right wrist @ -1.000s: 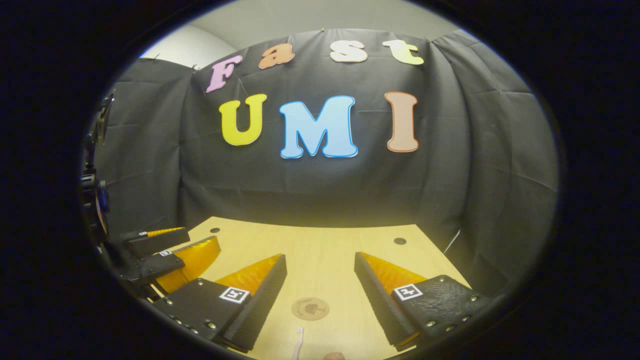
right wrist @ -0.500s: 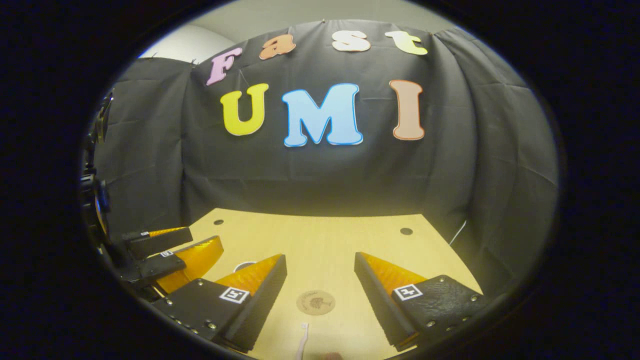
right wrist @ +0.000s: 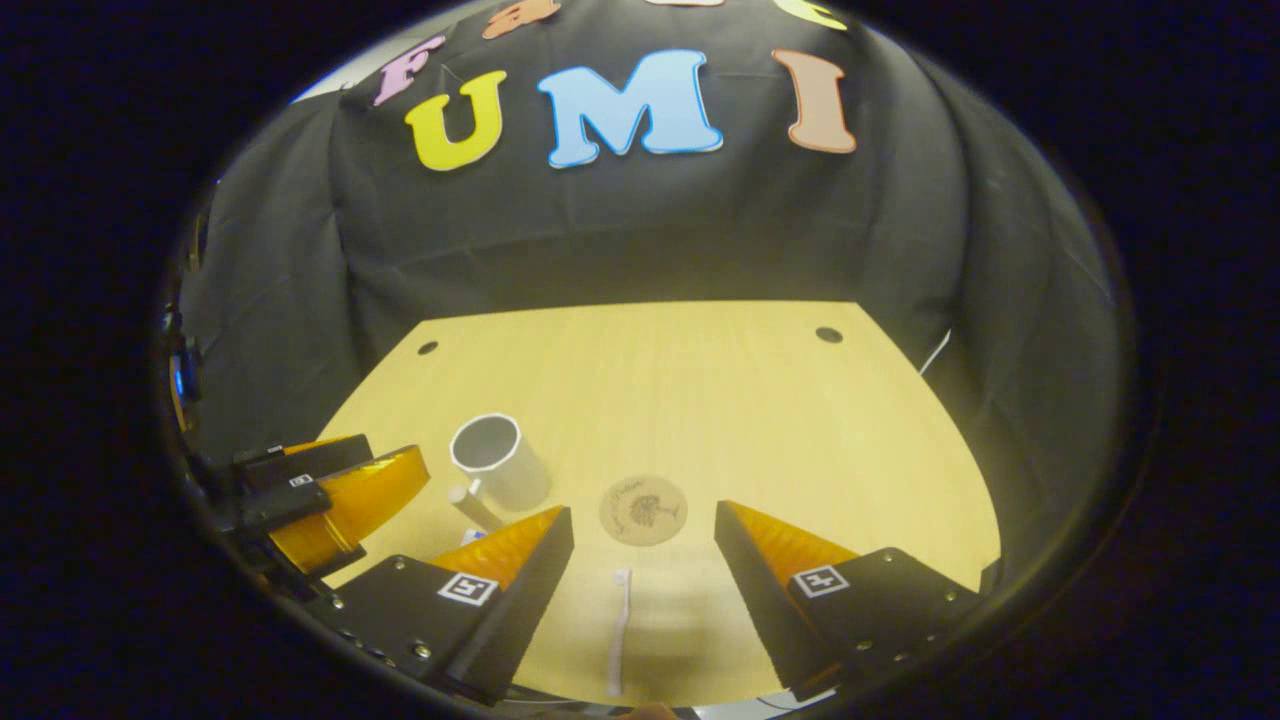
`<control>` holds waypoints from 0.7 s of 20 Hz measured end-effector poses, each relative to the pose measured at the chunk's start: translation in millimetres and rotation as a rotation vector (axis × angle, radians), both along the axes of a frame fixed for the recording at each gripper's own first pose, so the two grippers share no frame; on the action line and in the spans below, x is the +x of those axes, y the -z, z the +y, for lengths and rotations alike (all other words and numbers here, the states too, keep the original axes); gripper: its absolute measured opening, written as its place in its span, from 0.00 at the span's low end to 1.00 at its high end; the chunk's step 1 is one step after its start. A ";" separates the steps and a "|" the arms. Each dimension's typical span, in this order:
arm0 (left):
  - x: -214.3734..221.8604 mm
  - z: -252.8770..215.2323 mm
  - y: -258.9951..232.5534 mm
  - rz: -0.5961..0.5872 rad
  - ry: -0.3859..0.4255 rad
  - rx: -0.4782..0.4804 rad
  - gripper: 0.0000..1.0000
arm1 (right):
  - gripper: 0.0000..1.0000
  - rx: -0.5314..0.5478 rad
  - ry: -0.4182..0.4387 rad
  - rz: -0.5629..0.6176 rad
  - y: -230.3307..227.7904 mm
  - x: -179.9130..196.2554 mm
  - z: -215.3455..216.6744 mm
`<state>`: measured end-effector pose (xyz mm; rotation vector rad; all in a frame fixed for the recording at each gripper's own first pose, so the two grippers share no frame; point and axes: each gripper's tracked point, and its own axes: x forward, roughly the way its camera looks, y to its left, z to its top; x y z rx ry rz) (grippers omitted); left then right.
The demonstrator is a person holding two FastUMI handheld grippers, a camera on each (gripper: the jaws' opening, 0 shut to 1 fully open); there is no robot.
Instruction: Put the toothbrush and toothpaste on the desktop into the cup, then pick up the cup and place it on the coaster on the desktop.
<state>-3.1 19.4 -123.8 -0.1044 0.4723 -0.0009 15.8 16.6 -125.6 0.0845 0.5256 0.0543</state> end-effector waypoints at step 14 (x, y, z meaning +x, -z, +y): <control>-31.9 3.9 120.2 0.549 0.003 -0.050 1.00 | 0.92 0.099 -0.009 0.420 102.1 -11.5 20.8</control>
